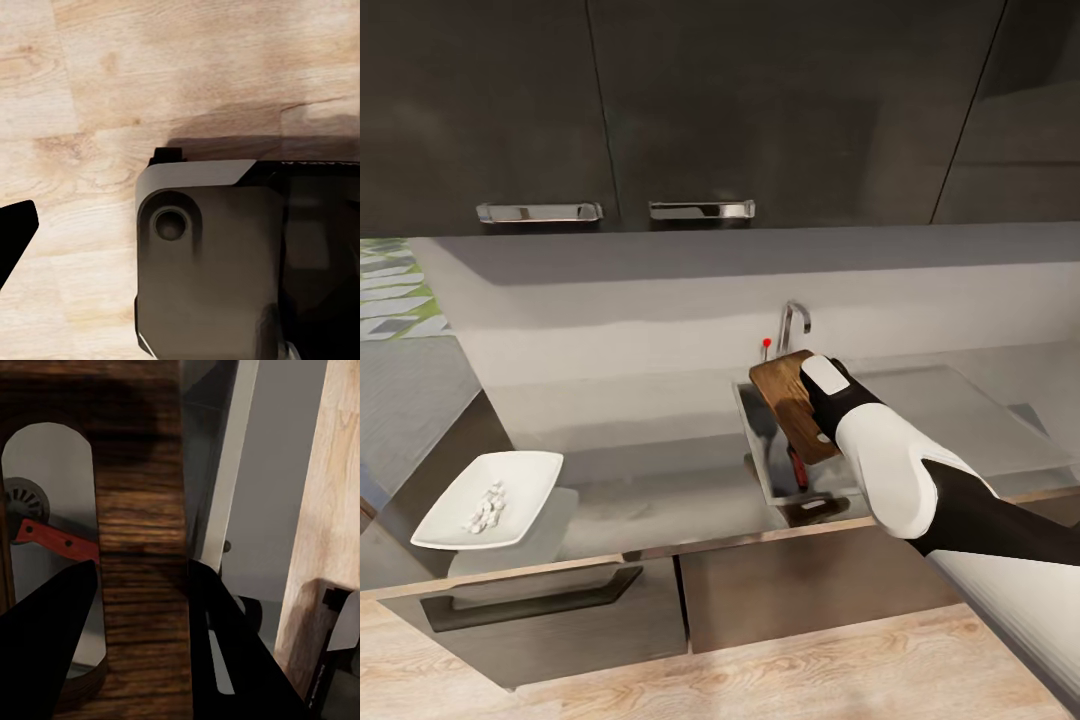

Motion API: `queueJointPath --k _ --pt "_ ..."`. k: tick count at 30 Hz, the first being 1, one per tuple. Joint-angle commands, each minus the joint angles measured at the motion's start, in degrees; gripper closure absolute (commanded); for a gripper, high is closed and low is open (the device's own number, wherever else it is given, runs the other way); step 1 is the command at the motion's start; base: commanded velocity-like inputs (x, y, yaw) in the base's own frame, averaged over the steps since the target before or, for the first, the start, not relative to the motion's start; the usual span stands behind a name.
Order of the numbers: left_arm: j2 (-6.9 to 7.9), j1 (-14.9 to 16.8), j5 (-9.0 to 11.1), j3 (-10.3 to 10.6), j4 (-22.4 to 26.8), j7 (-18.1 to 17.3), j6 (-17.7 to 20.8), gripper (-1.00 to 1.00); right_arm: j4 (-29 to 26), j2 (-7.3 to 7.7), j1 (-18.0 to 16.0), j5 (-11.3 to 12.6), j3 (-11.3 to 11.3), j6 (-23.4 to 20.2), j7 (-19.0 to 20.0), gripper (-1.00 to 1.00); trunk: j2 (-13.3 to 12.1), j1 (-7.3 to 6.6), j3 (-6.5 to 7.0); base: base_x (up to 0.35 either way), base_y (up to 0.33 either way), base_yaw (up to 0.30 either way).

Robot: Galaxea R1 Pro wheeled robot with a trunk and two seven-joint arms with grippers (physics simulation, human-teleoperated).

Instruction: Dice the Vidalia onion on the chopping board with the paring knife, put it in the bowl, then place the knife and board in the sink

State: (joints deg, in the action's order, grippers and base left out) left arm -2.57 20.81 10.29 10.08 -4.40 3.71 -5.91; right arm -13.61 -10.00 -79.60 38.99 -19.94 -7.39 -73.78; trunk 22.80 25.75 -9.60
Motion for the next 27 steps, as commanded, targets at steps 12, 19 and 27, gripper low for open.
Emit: queueJointPath --k 12,19,27 --pt "-0.06 0.11 0.52 0.48 -0.26 0.07 -0.42 -1.0 -0.1 0.0 0.0 0.21 0.16 -0.53 0.22 1.0 0.12 0.03 -0.12 0.001 0.0 0.0" --pt "-0.06 0.11 0.52 0.5 -0.29 0.07 -0.42 -1.0 1.6 0.0 -0.01 0.19 0.16 -0.72 2.82 1.0 0.12 0.03 -0.12 0.0 0.0 0.0" --pt "-0.06 0.11 0.52 0.5 -0.31 0.07 -0.42 -1.0 2.33 0.0 -0.01 0.21 0.16 -0.52 2.86 1.0 0.12 0.03 -0.63 0.0 0.0 0.0"
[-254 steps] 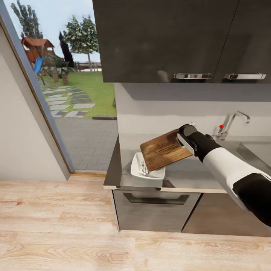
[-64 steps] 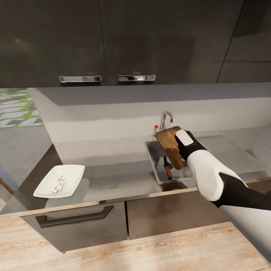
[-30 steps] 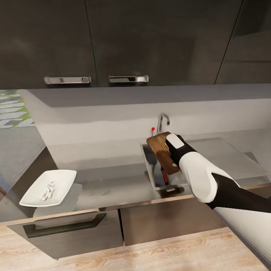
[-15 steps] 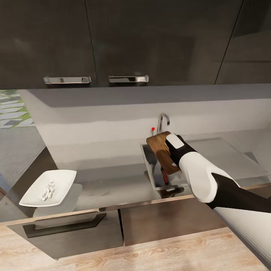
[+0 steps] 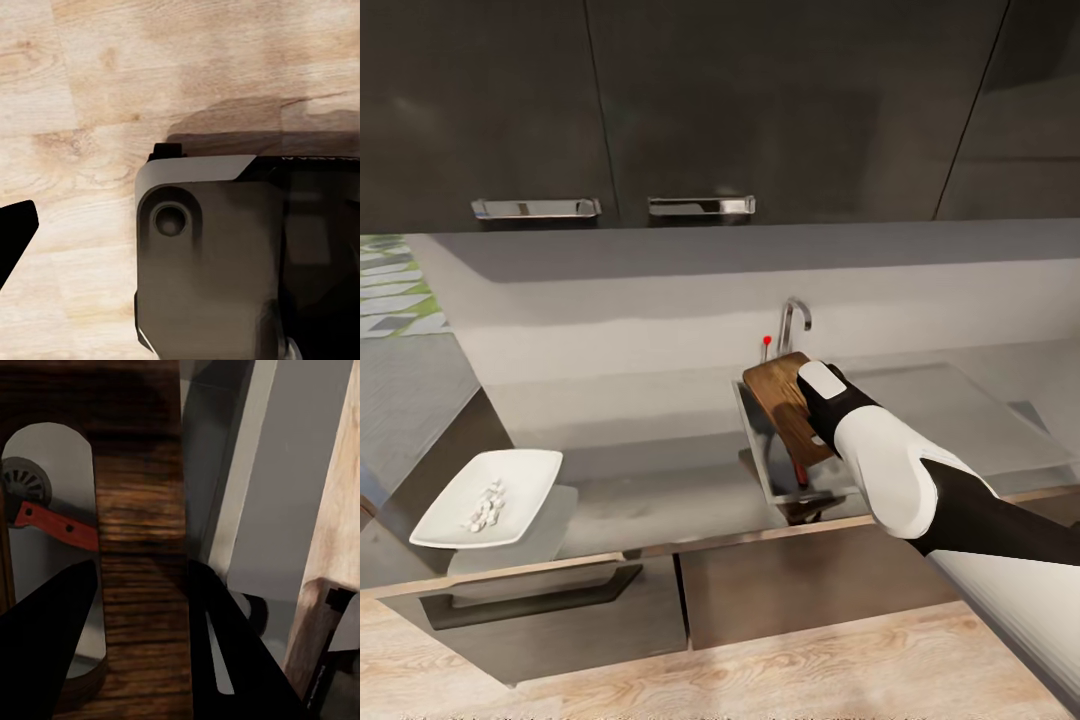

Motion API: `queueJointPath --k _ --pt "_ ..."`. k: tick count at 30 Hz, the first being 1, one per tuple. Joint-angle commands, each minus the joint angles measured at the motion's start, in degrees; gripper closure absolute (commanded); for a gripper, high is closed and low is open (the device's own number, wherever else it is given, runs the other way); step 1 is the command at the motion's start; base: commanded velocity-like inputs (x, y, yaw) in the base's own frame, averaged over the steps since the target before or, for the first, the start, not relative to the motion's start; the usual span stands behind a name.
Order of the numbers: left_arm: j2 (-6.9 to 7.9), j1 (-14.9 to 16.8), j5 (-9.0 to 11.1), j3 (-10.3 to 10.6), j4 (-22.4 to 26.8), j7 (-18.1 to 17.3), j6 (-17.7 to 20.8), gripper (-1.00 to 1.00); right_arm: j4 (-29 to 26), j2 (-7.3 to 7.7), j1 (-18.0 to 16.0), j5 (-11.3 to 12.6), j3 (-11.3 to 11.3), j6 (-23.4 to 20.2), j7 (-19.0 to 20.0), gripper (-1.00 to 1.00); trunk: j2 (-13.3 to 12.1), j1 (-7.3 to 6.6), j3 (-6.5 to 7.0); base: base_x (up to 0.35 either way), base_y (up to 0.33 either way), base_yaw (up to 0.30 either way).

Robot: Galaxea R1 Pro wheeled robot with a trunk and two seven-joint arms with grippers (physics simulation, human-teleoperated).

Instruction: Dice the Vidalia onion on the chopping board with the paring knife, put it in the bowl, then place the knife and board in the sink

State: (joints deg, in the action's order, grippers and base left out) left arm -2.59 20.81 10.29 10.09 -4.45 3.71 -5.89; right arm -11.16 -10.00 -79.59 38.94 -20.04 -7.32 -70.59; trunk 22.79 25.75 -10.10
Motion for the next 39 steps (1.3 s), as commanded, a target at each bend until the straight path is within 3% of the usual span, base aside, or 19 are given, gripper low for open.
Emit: queueJointPath --k 1,26,34,39 --pt "-0.04 0.11 0.52 0.48 -0.24 0.07 -0.44 -1.0 -0.06 0.0 -0.03 0.25 0.26 -0.6 -0.34 1.0 0.12 0.03 -0.21 0.026 0.0 0.0" --pt "0.13 0.11 0.52 0.46 -0.29 0.08 -0.49 -1.0 3.68 0.0 0.03 0.33 -0.15 1.64 -0.44 1.0 0.12 0.03 -2.51 0.086 0.021 0.0" --pt "0.13 0.11 0.52 0.47 -0.3 0.07 -0.48 -1.0 4.12 0.0 0.1 3.94 -0.35 1.77 -0.36 1.0 0.12 0.03 -3.25 0.0 0.0 0.0" --pt "0.13 0.11 0.52 0.47 -0.3 0.07 -0.45 -1.0 4.13 1.68 0.13 4.78 -0.35 1.75 -0.34 1.0 0.12 0.03 -3.71 0.0 0.0 0.0"
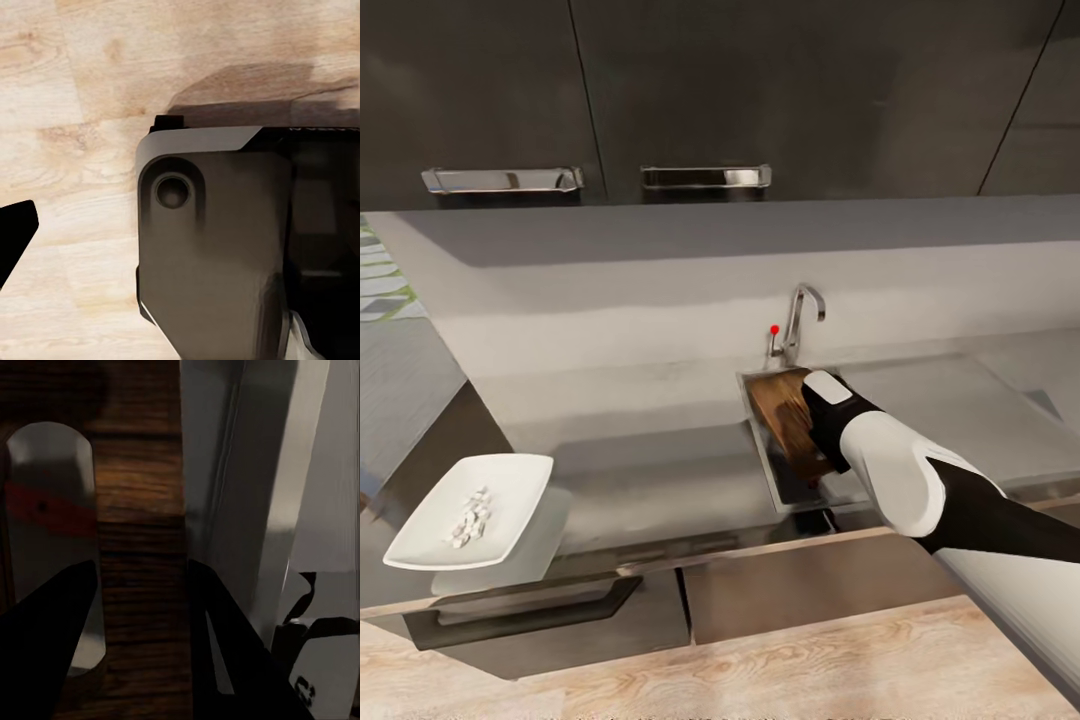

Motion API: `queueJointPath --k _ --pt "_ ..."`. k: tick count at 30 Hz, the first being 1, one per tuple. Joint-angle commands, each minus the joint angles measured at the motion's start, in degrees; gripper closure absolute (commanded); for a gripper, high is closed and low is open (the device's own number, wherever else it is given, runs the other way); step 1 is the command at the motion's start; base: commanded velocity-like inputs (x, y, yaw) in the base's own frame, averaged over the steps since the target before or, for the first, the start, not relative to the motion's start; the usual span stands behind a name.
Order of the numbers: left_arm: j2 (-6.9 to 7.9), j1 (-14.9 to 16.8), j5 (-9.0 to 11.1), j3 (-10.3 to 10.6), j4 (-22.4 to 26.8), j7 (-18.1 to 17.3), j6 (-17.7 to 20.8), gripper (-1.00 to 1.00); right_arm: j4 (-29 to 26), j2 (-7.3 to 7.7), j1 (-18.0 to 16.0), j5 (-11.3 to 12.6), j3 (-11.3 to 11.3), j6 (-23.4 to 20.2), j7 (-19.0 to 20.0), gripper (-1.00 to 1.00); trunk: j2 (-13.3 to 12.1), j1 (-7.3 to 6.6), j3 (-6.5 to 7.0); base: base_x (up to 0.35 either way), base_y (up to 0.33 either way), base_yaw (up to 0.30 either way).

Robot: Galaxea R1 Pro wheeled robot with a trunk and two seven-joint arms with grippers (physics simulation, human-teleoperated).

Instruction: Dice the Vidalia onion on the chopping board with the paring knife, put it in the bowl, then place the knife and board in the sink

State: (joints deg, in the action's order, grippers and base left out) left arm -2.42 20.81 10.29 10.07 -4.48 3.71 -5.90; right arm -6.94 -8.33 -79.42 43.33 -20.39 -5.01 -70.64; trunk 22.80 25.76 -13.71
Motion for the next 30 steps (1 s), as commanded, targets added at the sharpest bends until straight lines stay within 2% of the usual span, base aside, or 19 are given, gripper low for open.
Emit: queueJointPath --k 1,12,23,30 --pt "-0.05 0.11 0.52 0.49 -0.27 0.06 -0.44 -1.0 -0.09 0.12 -0.03 0.4 0.0 -0.54 -0.29 1.0 0.12 0.03 -0.2 0.0 0.0 0.0" --pt "-0.05 0.11 0.52 0.49 -0.27 0.07 -0.45 -1.0 -0.14 0.33 -0.03 0.53 0.06 0.83 -0.44 1.0 0.12 0.03 -0.7 0.004 0.0 0.0" --pt "-0.04 0.11 0.52 0.48 -0.25 0.09 -0.44 -1.0 -0.09 0.4 -0.03 0.52 0.01 1.49 -0.62 1.0 0.12 0.03 -0.7 0.133 0.0 0.0" --pt "-0.03 0.11 0.52 0.48 -0.27 0.08 -0.43 -1.0 -0.09 1.32 -0.03 0.52 0.0 1.5 -0.6 1.0 0.12 0.03 -0.93 0.007 0.0 0.0"
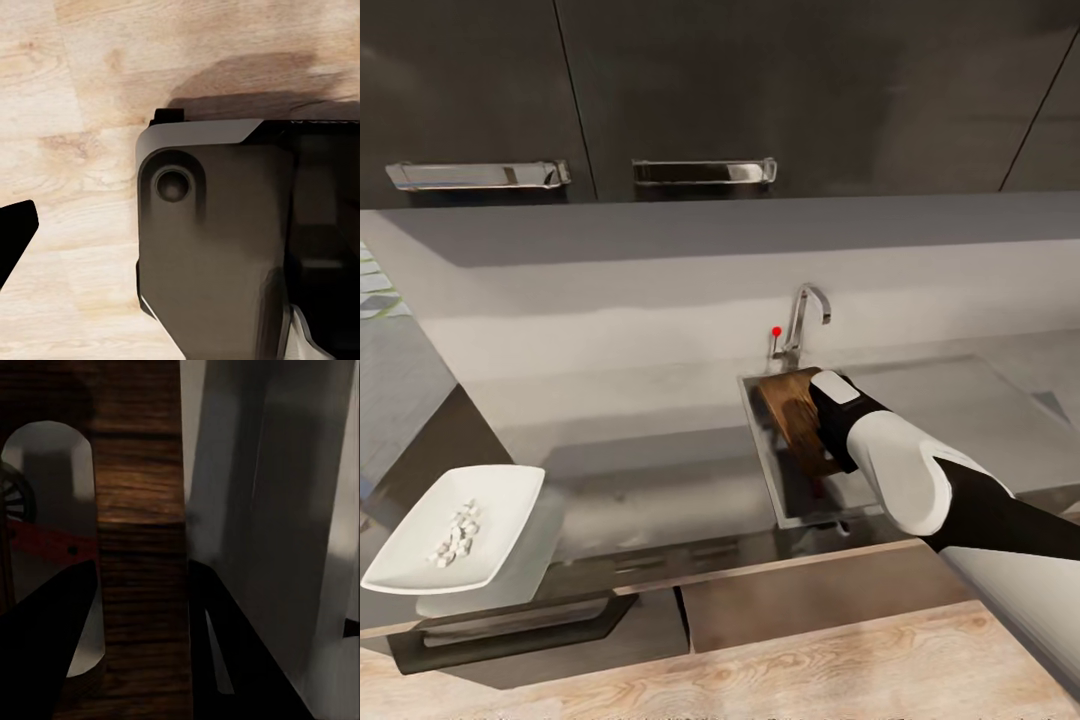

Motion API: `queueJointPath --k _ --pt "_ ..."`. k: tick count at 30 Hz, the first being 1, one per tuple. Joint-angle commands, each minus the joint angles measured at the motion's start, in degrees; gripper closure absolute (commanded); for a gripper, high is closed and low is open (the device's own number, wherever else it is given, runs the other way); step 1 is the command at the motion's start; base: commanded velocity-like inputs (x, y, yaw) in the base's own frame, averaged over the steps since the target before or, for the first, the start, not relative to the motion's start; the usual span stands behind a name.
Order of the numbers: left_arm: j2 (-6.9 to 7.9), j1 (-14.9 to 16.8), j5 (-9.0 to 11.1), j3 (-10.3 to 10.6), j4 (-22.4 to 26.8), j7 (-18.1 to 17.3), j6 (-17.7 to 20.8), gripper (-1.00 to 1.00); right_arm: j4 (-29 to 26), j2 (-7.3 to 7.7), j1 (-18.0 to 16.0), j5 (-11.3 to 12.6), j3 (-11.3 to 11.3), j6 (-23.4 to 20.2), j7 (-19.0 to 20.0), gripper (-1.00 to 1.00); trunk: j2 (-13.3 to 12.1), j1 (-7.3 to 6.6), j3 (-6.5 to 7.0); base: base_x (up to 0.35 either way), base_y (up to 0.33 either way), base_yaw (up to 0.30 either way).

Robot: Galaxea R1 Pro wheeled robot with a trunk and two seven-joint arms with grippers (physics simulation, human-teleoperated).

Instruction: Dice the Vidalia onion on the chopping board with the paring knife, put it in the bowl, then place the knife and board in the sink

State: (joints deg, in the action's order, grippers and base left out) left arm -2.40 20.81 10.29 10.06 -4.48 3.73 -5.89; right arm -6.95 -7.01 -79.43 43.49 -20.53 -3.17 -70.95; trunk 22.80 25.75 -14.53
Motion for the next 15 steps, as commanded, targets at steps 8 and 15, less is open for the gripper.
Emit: queueJointPath --k 8,15 --pt "-0.06 0.11 0.52 0.49 -0.27 0.06 -0.44 -1.0 -0.08 0.22 -0.03 0.29 0.14 -0.35 -0.16 1.0 0.12 0.03 -0.83 0.0 0.0 0.0" --pt "-0.06 0.11 0.52 0.49 -0.27 0.05 -0.52 -1.0 0.0 0.16 -0.03 0.28 0.22 -0.35 -0.11 1.0 0.12 0.03 -1.47 0.146 0.058 0.0"
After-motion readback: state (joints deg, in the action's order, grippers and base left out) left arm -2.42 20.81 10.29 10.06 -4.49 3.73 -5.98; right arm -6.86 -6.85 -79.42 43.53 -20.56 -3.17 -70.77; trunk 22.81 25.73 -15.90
